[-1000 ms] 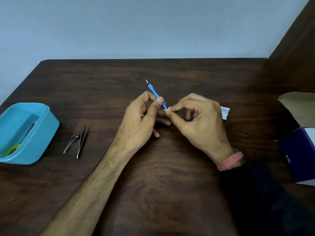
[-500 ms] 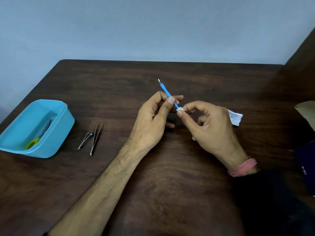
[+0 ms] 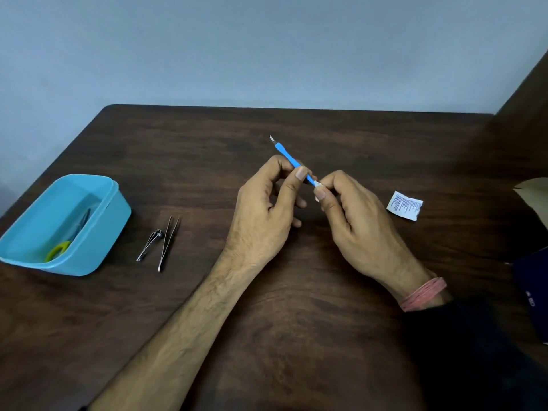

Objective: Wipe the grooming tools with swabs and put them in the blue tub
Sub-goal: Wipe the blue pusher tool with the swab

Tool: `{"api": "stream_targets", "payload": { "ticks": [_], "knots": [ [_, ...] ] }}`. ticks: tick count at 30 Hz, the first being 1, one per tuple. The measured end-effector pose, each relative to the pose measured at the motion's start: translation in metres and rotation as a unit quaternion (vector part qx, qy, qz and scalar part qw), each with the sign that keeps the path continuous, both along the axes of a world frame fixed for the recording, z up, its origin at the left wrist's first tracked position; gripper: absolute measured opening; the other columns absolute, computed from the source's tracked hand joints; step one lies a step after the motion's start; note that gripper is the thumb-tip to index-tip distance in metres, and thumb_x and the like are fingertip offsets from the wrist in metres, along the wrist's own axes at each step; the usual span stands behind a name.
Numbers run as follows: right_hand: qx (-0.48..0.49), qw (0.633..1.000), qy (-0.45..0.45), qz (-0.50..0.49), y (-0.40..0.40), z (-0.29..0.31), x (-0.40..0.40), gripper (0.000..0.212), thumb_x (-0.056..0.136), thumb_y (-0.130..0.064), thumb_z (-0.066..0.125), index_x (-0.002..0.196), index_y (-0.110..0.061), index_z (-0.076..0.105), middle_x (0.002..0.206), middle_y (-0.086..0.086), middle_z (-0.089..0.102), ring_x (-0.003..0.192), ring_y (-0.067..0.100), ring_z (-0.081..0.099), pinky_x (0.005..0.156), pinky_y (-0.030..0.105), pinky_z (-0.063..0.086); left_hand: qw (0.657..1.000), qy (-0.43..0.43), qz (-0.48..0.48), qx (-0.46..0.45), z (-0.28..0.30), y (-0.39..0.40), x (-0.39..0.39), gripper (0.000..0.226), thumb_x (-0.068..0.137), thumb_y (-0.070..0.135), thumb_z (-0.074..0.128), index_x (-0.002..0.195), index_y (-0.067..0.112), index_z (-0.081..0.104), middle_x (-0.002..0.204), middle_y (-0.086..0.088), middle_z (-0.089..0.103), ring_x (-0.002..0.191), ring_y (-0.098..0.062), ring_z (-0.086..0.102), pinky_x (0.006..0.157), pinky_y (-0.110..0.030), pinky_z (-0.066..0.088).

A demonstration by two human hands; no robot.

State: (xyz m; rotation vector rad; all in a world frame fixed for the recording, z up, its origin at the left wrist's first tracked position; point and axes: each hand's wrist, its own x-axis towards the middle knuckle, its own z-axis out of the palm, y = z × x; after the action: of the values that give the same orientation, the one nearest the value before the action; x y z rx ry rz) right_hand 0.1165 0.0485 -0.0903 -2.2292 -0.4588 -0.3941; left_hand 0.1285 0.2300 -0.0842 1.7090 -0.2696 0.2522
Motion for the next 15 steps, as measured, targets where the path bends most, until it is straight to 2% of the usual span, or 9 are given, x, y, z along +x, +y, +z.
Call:
{"api": "stream_targets", "payload": {
  "ticks": [3,7,10,15],
  "knots": [
    [0.023,1.000,0.003,0.008,-0.0014,0.0024,0.0017,0.018,0.115,-0.023,0.057,0.100,-0.016,0.063,0.092,-0.006,0.062,0.083,0.018,0.062,0.072,0.037,0.049,1.000,-0.009,0.010,0.005,0.0005,-0.0016,-0.0023,0.014,0.115,0.021,0.061,0.109,0.011,0.068,0.104,-0.001,0.078,0.073,-0.016,0.072,0.051,-0.035,0.061],
    [-0.006,1.000,0.008,0.015,-0.0001,0.0023,0.0010,0.017,0.115,-0.024,0.059,0.099,-0.020,0.065,0.091,-0.011,0.061,0.084,0.015,0.063,0.074,0.041,0.051,1.000,-0.006,0.021,0.011,0.0012,-0.0025,-0.0039,0.015,0.116,0.022,0.060,0.107,0.012,0.067,0.105,0.004,0.080,0.067,-0.014,0.070,0.050,-0.033,0.060],
    [-0.001,1.000,0.007,0.029,-0.0008,0.0019,0.0000,0.020,0.115,-0.023,0.059,0.096,-0.021,0.065,0.086,-0.009,0.063,0.082,0.018,0.064,0.074,0.042,0.051,1.000,0.011,0.020,-0.005,0.0016,-0.0037,-0.0046,0.017,0.117,0.023,0.057,0.107,0.011,0.065,0.107,0.003,0.082,0.064,-0.016,0.070,0.049,-0.032,0.058],
    [0.047,0.999,0.009,0.027,-0.0032,0.0062,0.0015,0.023,0.113,-0.018,0.062,0.092,-0.018,0.071,0.081,-0.007,0.069,0.081,0.013,0.068,0.075,0.028,0.050,0.996,0.039,0.025,-0.074,0.0045,-0.0048,-0.0018,0.016,0.119,0.026,0.051,0.109,0.014,0.055,0.103,-0.003,0.084,0.054,-0.024,0.072,0.047,-0.031,0.057]
  ]
}}
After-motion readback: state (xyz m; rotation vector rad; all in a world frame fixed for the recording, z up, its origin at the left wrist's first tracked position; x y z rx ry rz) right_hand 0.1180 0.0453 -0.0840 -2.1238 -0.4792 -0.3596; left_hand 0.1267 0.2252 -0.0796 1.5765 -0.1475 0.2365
